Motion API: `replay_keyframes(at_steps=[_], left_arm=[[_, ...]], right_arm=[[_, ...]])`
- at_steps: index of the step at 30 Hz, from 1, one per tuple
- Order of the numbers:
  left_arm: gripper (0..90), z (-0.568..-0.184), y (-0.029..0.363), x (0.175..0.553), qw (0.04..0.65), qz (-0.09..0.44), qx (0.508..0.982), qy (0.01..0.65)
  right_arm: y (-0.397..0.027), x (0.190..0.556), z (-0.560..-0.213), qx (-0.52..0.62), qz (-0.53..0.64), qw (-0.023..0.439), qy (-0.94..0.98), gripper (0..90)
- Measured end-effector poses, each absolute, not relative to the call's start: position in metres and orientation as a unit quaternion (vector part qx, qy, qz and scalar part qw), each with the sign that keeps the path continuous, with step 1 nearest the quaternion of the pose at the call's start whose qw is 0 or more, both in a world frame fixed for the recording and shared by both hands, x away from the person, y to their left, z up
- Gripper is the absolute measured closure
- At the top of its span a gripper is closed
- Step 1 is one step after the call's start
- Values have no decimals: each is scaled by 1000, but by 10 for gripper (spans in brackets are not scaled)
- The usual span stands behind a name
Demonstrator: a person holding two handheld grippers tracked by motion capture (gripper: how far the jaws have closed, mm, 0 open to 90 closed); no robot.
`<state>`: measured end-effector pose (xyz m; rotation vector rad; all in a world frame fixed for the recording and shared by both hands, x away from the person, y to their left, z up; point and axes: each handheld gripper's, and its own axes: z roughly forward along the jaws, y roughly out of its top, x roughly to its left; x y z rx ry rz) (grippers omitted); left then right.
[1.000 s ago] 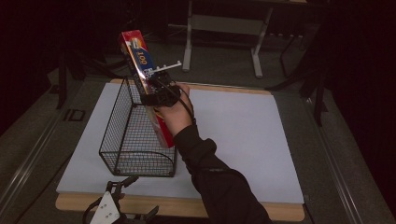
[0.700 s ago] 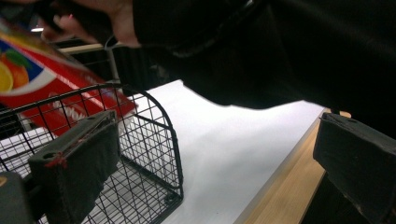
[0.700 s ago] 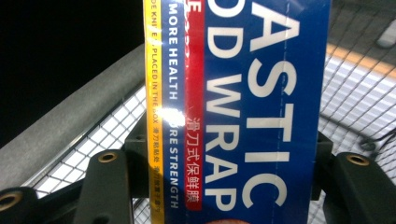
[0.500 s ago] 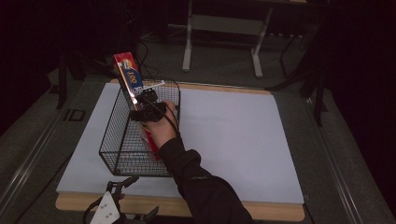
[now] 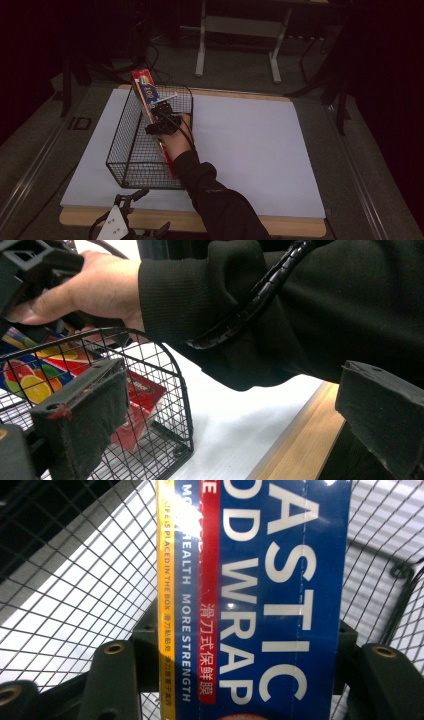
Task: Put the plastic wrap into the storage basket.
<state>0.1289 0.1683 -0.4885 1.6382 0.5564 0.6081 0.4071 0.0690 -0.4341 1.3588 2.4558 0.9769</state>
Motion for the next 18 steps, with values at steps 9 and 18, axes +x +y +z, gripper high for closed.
replay_keyframes(at_steps=[9, 18], left_arm=[[14, -489, 168, 129, 607, 261, 710, 241], [14, -489, 168, 129, 607, 259, 712, 241]], right_arm=[[73, 413, -448, 450, 290, 64, 842, 384], [71, 415, -463, 445, 275, 62, 850, 356]])
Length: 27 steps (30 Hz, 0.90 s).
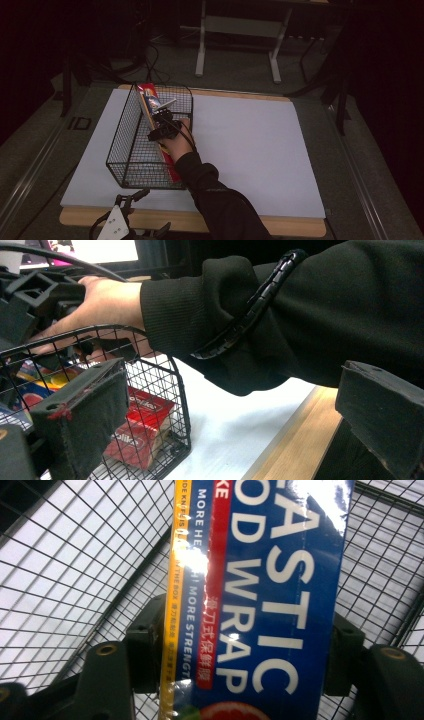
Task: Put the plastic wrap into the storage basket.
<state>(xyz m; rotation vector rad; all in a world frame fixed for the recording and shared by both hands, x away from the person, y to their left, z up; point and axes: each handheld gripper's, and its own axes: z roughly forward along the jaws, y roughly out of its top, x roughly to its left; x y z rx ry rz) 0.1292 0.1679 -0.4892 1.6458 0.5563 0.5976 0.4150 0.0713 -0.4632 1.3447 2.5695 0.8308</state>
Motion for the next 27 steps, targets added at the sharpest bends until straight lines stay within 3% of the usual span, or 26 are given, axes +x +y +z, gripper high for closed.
replay_keyframes(at_steps=[4, 14, 20, 27], left_arm=[[14, -489, 168, 129, 607, 257, 712, 241], [14, -489, 167, 129, 607, 255, 713, 241], [14, -490, 167, 130, 605, 254, 715, 242], [14, -491, 165, 131, 602, 252, 718, 243]], right_arm=[[73, 413, -462, 438, 273, 69, 853, 347], [59, 408, -438, 412, 327, 51, 849, 135], [40, 404, -429, 384, 342, 65, 855, 142], [15, 394, -420, 334, 365, 51, 868, 149]])
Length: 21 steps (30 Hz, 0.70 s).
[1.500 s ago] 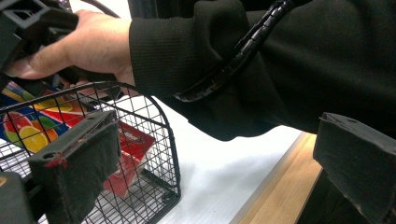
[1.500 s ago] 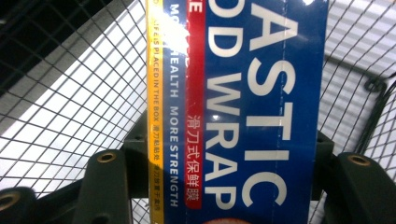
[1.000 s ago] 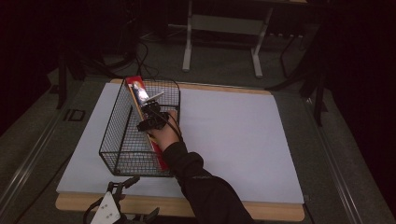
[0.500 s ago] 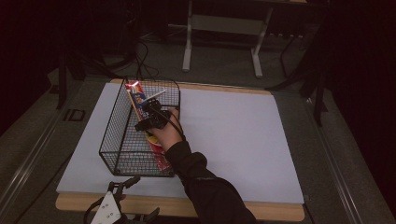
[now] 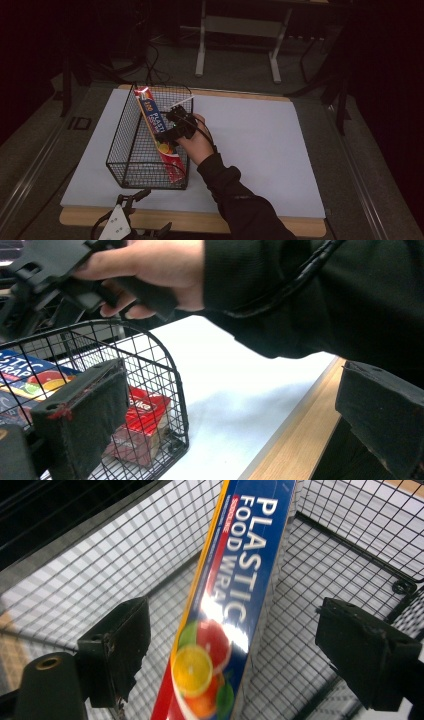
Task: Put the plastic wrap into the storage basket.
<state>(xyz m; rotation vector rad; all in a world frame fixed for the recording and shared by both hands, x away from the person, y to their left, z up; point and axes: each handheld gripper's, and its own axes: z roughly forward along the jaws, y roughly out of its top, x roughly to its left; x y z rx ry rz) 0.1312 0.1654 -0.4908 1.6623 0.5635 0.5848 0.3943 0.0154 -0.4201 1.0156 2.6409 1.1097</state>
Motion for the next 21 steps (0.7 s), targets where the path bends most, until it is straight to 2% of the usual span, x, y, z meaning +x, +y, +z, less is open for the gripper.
replay_keyframes(at_steps=[2, 6, 21], left_arm=[[14, -491, 165, 132, 601, 252, 718, 244], [14, -491, 164, 131, 601, 252, 718, 244], [14, -492, 165, 133, 599, 254, 718, 248]], right_arm=[[8, 393, -418, 321, 372, 44, 870, 148], [-3, 390, -414, 314, 370, 63, 872, 147], [-58, 374, -408, 298, 387, 81, 869, 141]])
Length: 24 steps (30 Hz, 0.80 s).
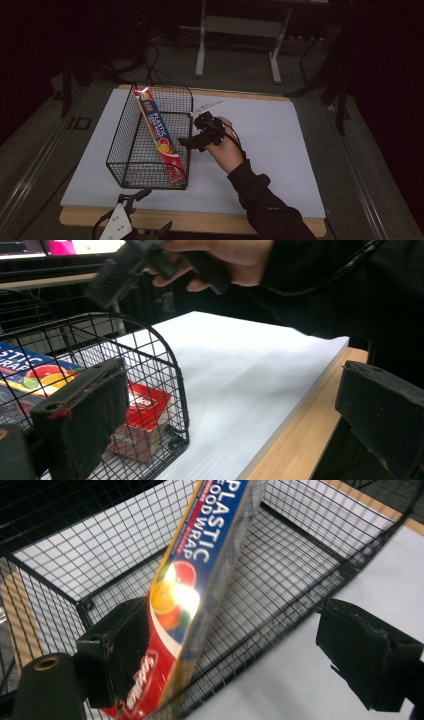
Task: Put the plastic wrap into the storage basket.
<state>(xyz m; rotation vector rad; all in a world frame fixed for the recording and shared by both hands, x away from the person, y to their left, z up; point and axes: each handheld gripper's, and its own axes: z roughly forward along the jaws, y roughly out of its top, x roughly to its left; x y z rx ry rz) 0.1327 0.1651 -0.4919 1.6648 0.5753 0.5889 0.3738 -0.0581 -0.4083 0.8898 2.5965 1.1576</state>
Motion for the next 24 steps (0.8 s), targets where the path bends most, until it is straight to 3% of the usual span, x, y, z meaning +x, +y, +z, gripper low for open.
replay_keyframes(at_steps=[24], left_arm=[[14, -493, 162, 133, 595, 253, 722, 245]], right_arm=[[-151, 333, -437, 331, 403, 95, 848, 136]])
